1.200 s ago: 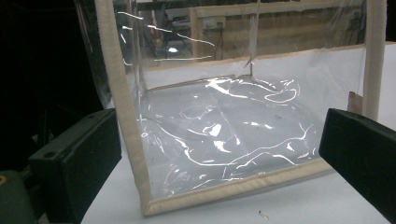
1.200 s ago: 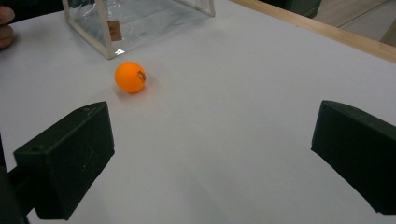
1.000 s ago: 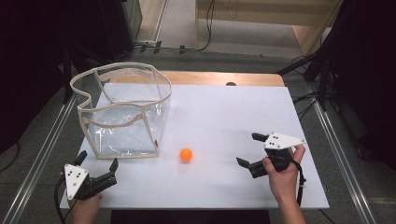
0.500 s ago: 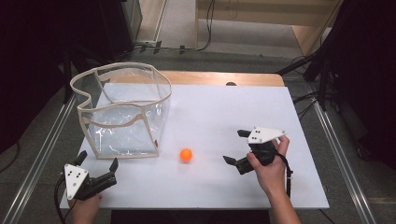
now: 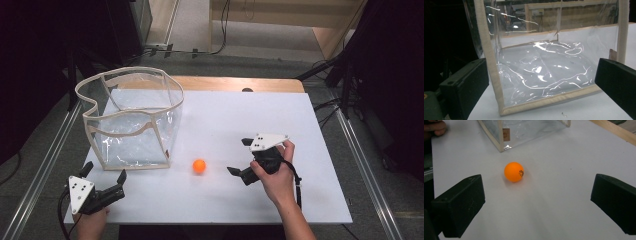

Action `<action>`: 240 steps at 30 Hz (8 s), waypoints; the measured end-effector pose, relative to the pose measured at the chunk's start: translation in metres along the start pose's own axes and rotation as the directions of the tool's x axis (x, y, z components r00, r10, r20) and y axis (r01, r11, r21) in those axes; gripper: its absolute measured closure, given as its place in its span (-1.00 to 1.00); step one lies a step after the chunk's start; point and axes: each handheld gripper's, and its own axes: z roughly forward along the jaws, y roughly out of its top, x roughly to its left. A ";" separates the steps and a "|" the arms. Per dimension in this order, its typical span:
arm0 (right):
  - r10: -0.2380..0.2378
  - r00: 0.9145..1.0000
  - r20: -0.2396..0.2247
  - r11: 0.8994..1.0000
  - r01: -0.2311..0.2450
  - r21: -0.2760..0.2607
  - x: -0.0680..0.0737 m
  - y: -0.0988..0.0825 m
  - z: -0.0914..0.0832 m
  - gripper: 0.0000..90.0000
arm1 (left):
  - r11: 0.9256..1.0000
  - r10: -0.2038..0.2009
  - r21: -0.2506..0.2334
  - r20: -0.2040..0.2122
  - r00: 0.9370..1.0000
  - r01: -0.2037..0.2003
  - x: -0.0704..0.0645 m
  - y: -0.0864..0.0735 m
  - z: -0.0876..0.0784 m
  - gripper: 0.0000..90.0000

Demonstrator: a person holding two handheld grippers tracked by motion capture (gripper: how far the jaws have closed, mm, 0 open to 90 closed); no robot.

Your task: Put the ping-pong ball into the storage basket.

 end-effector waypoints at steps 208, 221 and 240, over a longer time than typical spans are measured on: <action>-0.062 0.970 -0.235 0.931 0.141 0.337 0.001 0.115 0.098 0.07 | 1.000 -0.008 0.004 0.017 1.000 0.008 0.002 0.000 0.000 -1.00; -0.072 0.968 -0.239 0.933 0.150 0.326 -0.001 0.129 0.093 0.07 | 1.000 -0.011 0.003 0.016 1.000 0.011 0.002 0.000 0.000 -1.00; -0.083 0.965 -0.251 0.935 0.162 0.314 -0.003 0.147 0.088 0.07 | 1.000 -0.014 0.004 0.018 1.000 0.014 0.002 0.001 0.000 -1.00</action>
